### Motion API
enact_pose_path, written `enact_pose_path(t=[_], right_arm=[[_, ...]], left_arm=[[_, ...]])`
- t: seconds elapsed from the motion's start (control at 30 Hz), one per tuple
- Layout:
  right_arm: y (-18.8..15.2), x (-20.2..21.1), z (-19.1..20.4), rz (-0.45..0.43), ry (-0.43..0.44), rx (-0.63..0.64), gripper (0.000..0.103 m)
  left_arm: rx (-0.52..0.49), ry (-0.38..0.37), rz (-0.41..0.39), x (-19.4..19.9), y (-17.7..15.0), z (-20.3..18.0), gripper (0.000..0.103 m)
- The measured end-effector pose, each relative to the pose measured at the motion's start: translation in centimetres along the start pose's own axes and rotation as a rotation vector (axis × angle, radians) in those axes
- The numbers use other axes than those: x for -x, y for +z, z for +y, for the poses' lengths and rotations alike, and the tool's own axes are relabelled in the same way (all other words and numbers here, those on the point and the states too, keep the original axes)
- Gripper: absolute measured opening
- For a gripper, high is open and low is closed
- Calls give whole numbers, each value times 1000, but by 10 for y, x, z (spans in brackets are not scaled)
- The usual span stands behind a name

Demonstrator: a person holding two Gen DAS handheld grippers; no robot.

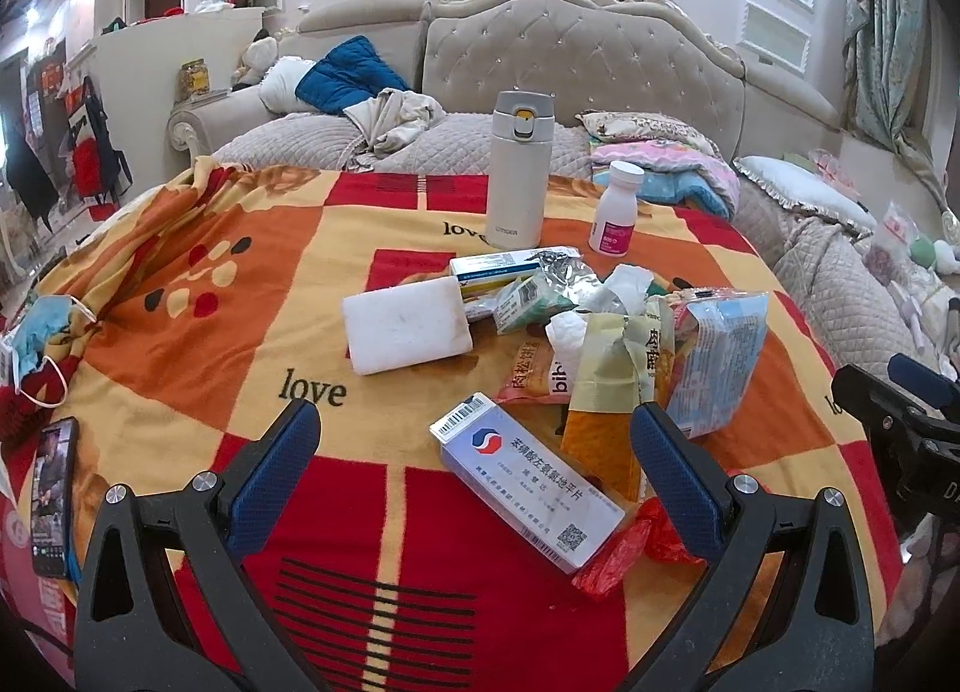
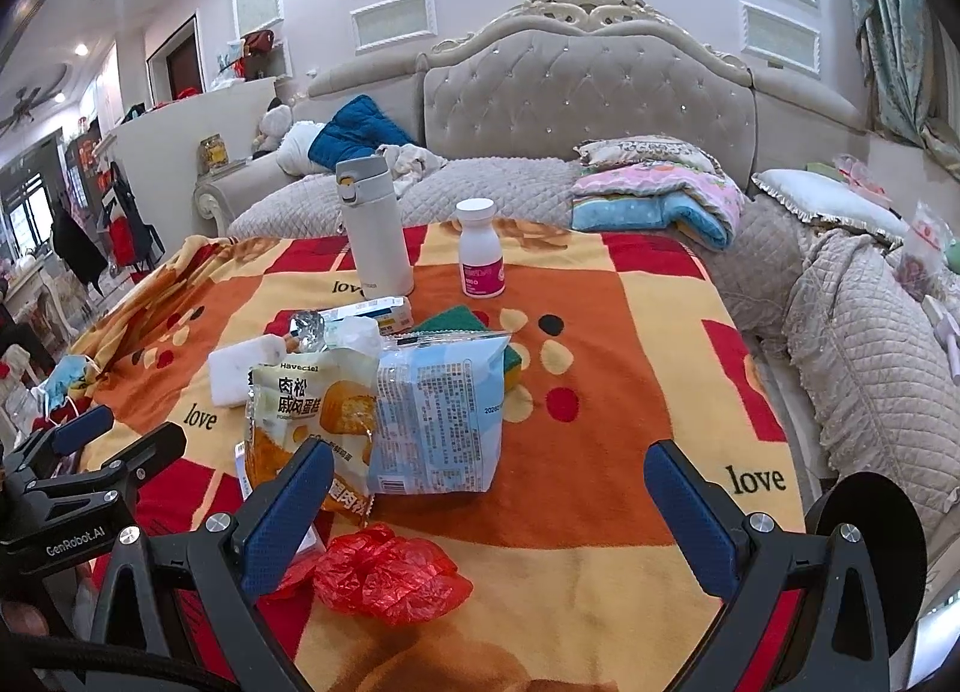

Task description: Collect trash

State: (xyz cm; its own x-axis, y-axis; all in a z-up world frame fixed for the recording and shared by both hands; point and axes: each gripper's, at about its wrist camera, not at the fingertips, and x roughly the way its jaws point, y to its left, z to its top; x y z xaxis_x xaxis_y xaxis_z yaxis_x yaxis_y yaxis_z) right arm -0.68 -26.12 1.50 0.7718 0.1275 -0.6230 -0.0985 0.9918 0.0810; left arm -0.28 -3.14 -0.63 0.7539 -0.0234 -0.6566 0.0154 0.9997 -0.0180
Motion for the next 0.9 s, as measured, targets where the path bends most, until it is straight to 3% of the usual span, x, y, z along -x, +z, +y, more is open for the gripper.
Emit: enact_pose_path(t=[0.37, 0.9], right_arm=[[0, 0, 1, -4, 6, -4, 103], [0, -4, 0, 2, 15, -25, 103]], left_arm=[[52, -35, -1, 4, 1, 3, 103], [17, -5, -13, 2, -3, 1, 103]])
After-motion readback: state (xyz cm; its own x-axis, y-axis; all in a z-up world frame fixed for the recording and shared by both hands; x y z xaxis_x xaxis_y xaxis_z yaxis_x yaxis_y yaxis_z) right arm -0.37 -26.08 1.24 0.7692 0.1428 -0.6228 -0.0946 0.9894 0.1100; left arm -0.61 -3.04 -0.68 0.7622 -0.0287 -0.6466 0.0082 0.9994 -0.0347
